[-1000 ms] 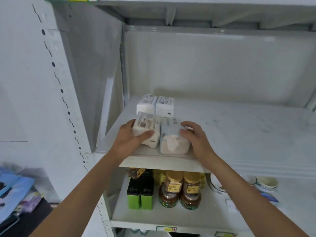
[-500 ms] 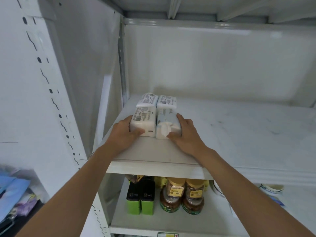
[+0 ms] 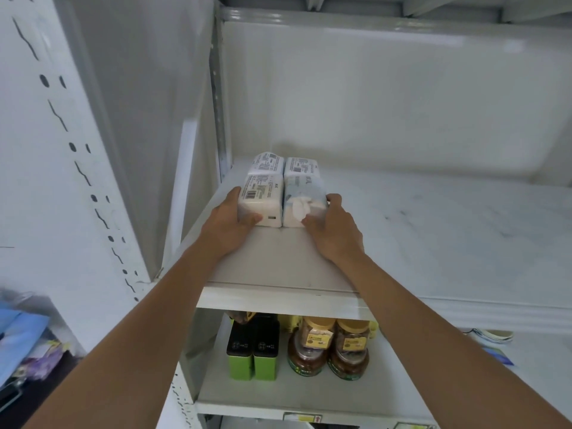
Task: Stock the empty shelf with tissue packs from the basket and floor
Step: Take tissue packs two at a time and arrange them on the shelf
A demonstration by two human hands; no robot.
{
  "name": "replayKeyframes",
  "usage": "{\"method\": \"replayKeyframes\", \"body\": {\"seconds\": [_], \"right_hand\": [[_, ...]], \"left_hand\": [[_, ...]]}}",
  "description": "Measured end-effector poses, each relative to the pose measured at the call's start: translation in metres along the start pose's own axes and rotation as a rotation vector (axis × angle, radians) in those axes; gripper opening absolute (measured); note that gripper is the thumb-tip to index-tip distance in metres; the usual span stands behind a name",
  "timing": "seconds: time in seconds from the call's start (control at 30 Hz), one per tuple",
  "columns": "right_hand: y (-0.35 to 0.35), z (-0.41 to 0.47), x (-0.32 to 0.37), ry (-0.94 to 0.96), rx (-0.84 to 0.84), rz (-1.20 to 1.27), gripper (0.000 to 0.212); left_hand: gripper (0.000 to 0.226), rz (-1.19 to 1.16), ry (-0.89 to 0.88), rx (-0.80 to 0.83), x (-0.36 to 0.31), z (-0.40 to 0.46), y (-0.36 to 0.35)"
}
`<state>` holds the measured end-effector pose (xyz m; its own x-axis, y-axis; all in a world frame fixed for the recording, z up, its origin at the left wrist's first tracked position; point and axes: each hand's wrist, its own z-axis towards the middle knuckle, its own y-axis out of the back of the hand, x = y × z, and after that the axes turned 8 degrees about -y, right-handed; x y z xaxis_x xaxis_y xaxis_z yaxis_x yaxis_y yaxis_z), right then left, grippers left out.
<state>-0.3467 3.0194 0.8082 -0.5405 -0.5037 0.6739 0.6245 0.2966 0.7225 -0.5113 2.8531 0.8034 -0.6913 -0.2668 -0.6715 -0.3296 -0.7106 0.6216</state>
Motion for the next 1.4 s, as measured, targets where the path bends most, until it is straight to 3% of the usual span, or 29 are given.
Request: {"method": "replayKeyframes", "body": {"seconds": [0.23, 0.33, 0.43, 0.6, 0.7, 0.8, 0.9, 0.97, 1.17, 1.4], "right_hand": [[0.008, -0.011, -0.002, -0.020, -0.004, 0.156, 0.088], [0.014, -0.020, -0.008, -0.050, -0.036, 0.237, 0.077], [0.022, -0.039, -0.014, -0.031, 0.009, 0.186, 0.060], [0.034, -0.088, -0.029, 0.200, -0.052, -0.112, 0.037], [0.033, -0.128, -0.060, 0.477, -0.209, -0.265, 0.032], [0.023, -0.170, -0.118, 0.663, -0.242, -0.165, 0.031], [0.014, -0.206, -0.189, 0.611, -0.245, -0.083, 0.042], [0.011, -0.226, -0.235, 0.498, -0.176, -0.167, 0.046], [0.017, -0.259, -0.335, 0.141, 0.058, -0.347, 0.061], [0.024, -0.305, -0.445, -0.240, 0.270, -0.416, 0.078]], "left_hand": [[0.083, 0.079, 0.050, -0.101, -0.006, -0.004, -0.002], [0.080, 0.135, 0.010, -0.182, -0.013, -0.017, 0.000], [0.058, 0.239, -0.100, -0.255, -0.023, -0.036, 0.002], [0.040, 0.346, -0.219, -0.165, -0.046, -0.074, -0.005], [0.032, 0.176, -0.246, -0.367, -0.051, -0.112, -0.016], [0.027, 0.080, -0.425, -0.503, -0.053, -0.160, -0.039], [0.024, 0.157, -0.555, -0.336, -0.046, -0.215, -0.084], [0.027, 0.236, -0.544, -0.168, -0.042, -0.248, -0.119], [0.049, 0.310, -0.313, 0.359, -0.043, -0.295, -0.204], [0.065, 0.314, -0.019, 0.788, -0.048, -0.345, -0.314]]}}
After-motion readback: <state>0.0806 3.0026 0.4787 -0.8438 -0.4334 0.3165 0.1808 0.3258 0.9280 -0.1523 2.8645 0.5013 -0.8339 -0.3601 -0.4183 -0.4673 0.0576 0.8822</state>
